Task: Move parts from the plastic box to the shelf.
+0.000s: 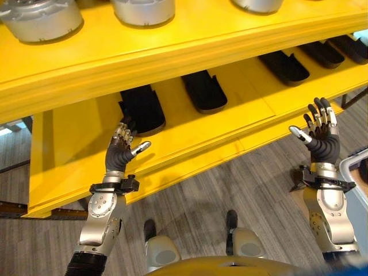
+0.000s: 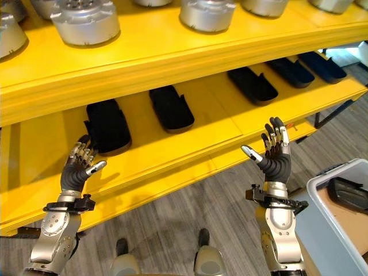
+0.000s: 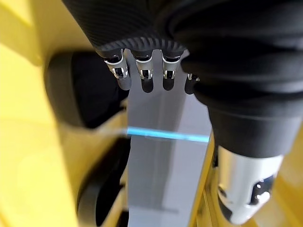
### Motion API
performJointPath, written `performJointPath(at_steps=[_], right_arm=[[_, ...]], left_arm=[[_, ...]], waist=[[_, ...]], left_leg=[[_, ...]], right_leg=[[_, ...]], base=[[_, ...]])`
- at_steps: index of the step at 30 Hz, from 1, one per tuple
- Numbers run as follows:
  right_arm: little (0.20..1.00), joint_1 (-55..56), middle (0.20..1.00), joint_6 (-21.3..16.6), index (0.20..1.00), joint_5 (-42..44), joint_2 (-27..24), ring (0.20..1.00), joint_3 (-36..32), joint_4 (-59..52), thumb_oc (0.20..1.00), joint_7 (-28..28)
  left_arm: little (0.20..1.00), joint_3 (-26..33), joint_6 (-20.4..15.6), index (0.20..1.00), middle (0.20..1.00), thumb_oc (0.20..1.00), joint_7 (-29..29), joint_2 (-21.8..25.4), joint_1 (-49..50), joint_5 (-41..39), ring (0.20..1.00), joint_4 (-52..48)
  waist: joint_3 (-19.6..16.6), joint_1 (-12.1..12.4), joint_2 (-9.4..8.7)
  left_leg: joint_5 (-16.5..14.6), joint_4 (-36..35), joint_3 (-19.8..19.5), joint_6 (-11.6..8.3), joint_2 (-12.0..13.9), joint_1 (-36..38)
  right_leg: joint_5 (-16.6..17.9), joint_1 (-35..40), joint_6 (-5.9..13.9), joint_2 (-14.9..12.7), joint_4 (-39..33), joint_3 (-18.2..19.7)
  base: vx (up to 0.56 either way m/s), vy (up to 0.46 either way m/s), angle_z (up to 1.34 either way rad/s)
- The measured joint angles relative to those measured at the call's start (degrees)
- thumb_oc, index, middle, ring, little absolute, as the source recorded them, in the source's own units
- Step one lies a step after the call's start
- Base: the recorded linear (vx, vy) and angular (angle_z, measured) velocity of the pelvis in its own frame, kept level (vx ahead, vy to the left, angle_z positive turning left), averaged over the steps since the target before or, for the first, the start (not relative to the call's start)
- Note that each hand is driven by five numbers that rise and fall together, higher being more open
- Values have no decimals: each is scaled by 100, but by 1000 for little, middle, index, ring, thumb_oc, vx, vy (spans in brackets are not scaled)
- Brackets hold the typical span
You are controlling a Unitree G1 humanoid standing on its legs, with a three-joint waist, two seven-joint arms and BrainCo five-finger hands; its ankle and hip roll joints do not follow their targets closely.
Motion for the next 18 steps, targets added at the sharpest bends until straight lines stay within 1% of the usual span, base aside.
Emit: performJointPath(at_steps=[1, 2, 3, 4, 5, 6, 7, 8, 9, 10, 11, 12, 13, 14, 15, 16, 17, 18], right_arm=[[1000, 36, 1000, 3, 1000, -4, -8, 1000, -11, 0, 1000, 8], [1000, 98, 1000, 3, 1000, -7, 10, 1000, -11, -1, 1000, 5], [1000, 137, 1000, 5, 1000, -8, 0, 1000, 7, -3, 1000, 14], [1000, 176, 1000, 7, 1000, -9, -1, 1000, 11, -38, 1000, 45], [1000, 156, 1000, 7, 1000, -10, 33, 1000, 16, -66, 1000, 55], [1000, 112, 1000, 11, 1000, -10, 29, 1000, 41, -92, 1000, 91], [1000, 92, 1000, 11, 1000, -7, -5, 1000, 35, -132, 1000, 101], [1000, -15, 1000, 16, 1000, -5, -9, 1000, 77, -103, 1000, 110], [1000, -131, 1000, 38, 1000, -7, 44, 1000, 145, 107, 1000, 161], [1000, -60, 1000, 89, 1000, 6, 67, 1000, 179, 155, 1000, 172], [1000, -42, 1000, 107, 1000, 10, 108, 1000, 262, 219, 1000, 214], [1000, -160, 1000, 107, 1000, 6, 94, 1000, 249, 262, 1000, 264], [1000, -216, 1000, 116, 1000, 4, 113, 1000, 281, 256, 1000, 277], [1000, -228, 1000, 143, 1000, 4, 137, 1000, 316, 257, 1000, 325], [1000, -224, 1000, 151, 1000, 11, 237, 1000, 374, 256, 1000, 352], [1000, -217, 1000, 151, 1000, 11, 260, 1000, 393, 256, 1000, 356], [1000, -208, 1000, 152, 1000, 21, 277, 1000, 476, 255, 1000, 381], [1000, -206, 1000, 152, 1000, 27, 277, 1000, 479, 254, 1000, 395]], left_arm=[[1000, -50, 14, 1000, 1000, 1000, -21, 5, -33, -1, 1000, 1], [1000, -154, 24, 1000, 1000, 1000, -40, 3, -56, -1, 1000, 3], [1000, -204, 29, 1000, 1000, 1000, -75, -6, -37, 0, 1000, 1], [1000, -259, 32, 1000, 1000, 1000, -133, -8, 4, 0, 1000, -10], [1000, -292, 39, 1000, 1000, 1000, -139, -13, 13, -1, 1000, -13], [1000, -304, 42, 1000, 1000, 1000, -144, -18, -1, 0, 1000, -13], [1000, -318, 44, 1000, 1000, 1000, -145, -42, 0, 0, 1000, -42], [1000, -304, 39, 1000, 1000, 1000, -146, -53, 39, 0, 1000, -125], [1000, -275, 44, 1000, 1000, 1000, -135, -121, 30, -3, 1000, -110], [1000, -302, 48, 1000, 1000, 1000, -141, -128, 12, 3, 1000, -137], [1000, -349, 22, 1000, 1000, 1000, -138, 1, 47, 6, 1000, -257], [1000, -407, 40, 1000, 1000, 1000, -141, 34, -16, 11, 1000, -216], [1000, -429, 94, 1000, 1000, 1000, -139, 34, -82, 11, 1000, -216], [1000, -438, 102, 1000, 1000, 1000, -146, 27, -79, 5, 1000, -217], [1000, -442, 111, 1000, 1000, 1000, -166, 28, -21, 5, 1000, -217], [1000, -444, 119, 1000, 1000, 1000, -175, 29, -15, 5, 1000, -217], [1000, -445, 121, 1000, 1000, 1000, -193, 30, -26, 5, 1000, -222], [1000, -445, 122, 1000, 1000, 1000, -202, 30, -43, 5, 1000, -222]], waist=[[-4, -13, -18], [-16, 15, -55], [-18, 11, -55], [-52, 16, -72], [-76, 56, -159], [-86, 61, -373], [-137, 65, -357], [-167, 184, -332], [-167, 249, -181], [-211, 181, -159], [-344, 235, -413], [-332, 309, -403], [-326, 291, -416], [-323, 231, -429], [-313, 234, -452], [-314, 232, -459], [-328, 235, -458], [-328, 204, -458]], left_leg=[[64, 72, 46, 87, 16, -70], [188, 118, 160, 270, 23, -91], [253, 114, 167, 372, 19, -58], [134, 205, 155, 396, -70, -63], [-172, 370, 61, 246, -462, -76], [-439, 312, -253, 271, -1370, -55], [-564, 160, -438, 414, -1927, -45], [-606, -215, -1144, 749, -2464, 101], [-489, -319, -1017, 703, -2280, 130], [-489, -303, -996, 699, -2189, 117], [-555, -259, -1116, 632, -2372, 118], [-520, -88, -1179, 607, -2372, 5], [-516, 20, -1121, 684, -2434, -62], [-525, 14, -1025, 711, -2468, -20], [-549, -44, -878, 746, -2477, 128], [-560, -54, -843, 758, -2482, 164], [-594, -131, -733, 756, -2497, 249], [-596, -138, -714, 759, -2495, 239]], right_leg=[[-32, -10, -44, 7, -11, 3], [-30, 5, -66, 26, -47, -3], [-24, 35, -83, 38, -88, 2], [37, 37, -171, 22, -173, 96], [75, 20, -201, -150, -284, 270], [179, -64, -221, -470, -449, 569], [152, -144, -182, -600, -521, 683], [87, -261, -19, -653, -619, 905], [59, -485, 21, -415, 54, 841], [-52, -424, 19, -180, 437, 691], [-473, -458, -304, 4, 467, 658], [-334, -361, -272, 46, 213, 788], [24, -252, -216, 53, -180, 960], [223, -131, -223, 30, -434, 1054], [343, 39, -196, 10, -660, 1167], [358, 83, -190, 4, -716, 1198], [385, 165, -134, -23, -840, 1289], [384, 158, -131, -33, -841, 1291]], base=[[30, -194, -1], [20, -99, 5], [38, -43, -5], [59, -7, -27], [113, -9, -47], [118, -12, -55], [85, -12, -92], [153, -3, -119], [142, 10, -98], [158, 22, -64], [48, 30, -44], [98, 78, -74], [124, 111, -64], [206, 173, -60], [134, 120, -43], [124, 103, -48], [55, 47, -28], [64, 82, -28]])
